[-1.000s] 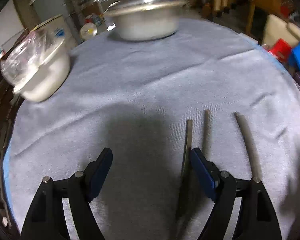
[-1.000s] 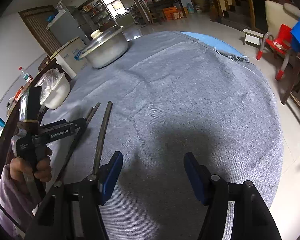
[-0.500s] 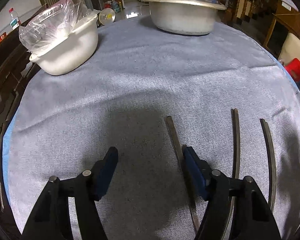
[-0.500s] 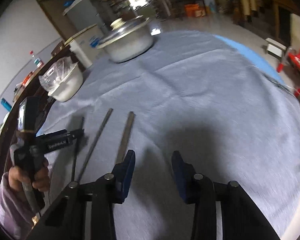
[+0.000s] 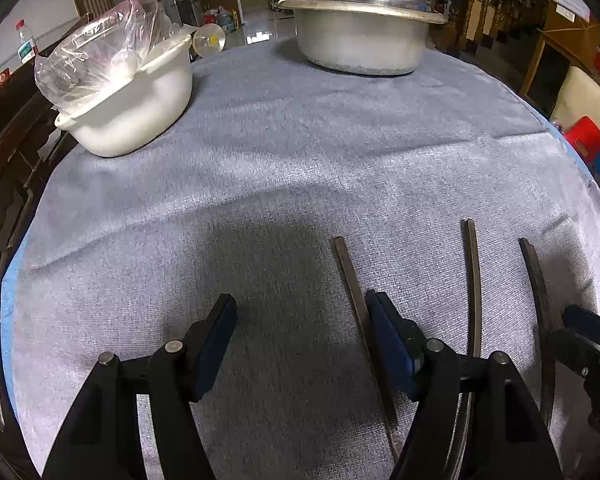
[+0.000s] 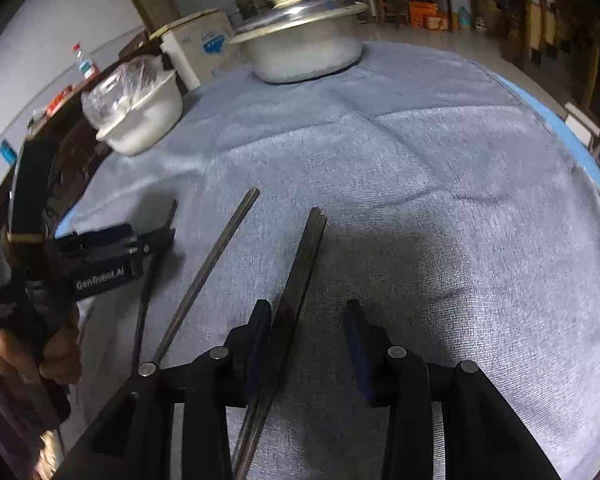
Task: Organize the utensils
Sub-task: 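Close the right tool on a dark chopstick lying on the cloth, then close the left tool on another dark chopstick while the right tool holds its own, then lift the chopsticks upright and carry both tools over the metal cup, then lower both held chopsticks down into the metal cup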
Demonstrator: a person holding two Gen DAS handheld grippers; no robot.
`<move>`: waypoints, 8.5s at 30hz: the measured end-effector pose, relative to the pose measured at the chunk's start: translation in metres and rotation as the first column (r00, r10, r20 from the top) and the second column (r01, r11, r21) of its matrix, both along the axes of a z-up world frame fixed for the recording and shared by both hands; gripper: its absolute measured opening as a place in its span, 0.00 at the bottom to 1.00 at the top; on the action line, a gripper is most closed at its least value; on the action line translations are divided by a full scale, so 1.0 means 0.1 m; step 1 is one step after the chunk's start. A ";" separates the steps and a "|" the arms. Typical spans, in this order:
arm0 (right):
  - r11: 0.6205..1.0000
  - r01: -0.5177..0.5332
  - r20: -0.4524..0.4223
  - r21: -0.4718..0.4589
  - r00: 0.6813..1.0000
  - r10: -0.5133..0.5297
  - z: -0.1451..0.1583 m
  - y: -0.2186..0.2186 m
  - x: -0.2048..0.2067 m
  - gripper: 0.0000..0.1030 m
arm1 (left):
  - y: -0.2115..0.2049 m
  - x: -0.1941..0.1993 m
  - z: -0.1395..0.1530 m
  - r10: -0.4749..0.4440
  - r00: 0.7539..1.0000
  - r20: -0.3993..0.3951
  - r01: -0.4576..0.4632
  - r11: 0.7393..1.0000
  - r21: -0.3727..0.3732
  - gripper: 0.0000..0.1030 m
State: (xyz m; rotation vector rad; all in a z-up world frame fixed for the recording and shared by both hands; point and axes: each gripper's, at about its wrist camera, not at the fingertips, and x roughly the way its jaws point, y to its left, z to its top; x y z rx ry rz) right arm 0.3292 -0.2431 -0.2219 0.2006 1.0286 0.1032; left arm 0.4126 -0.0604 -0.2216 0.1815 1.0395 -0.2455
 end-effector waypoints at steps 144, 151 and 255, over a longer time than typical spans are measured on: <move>0.968 0.250 0.403 0.021 0.884 -0.237 1.75 -0.50 -1.62 0.06 | 1.27 -1.99 1.67 0.339 0.924 0.177 -0.261 0.897 -0.357 0.05; 0.963 0.268 0.515 0.002 0.826 -0.231 1.92 -0.40 -2.02 0.06 | 1.29 -2.40 1.94 0.380 0.875 0.301 -0.223 0.867 -0.446 0.05; 0.996 -0.034 0.673 0.086 0.739 -0.033 1.99 0.36 -2.79 0.06 | 0.72 -2.84 1.95 0.390 0.830 0.399 -0.158 0.850 -0.503 0.06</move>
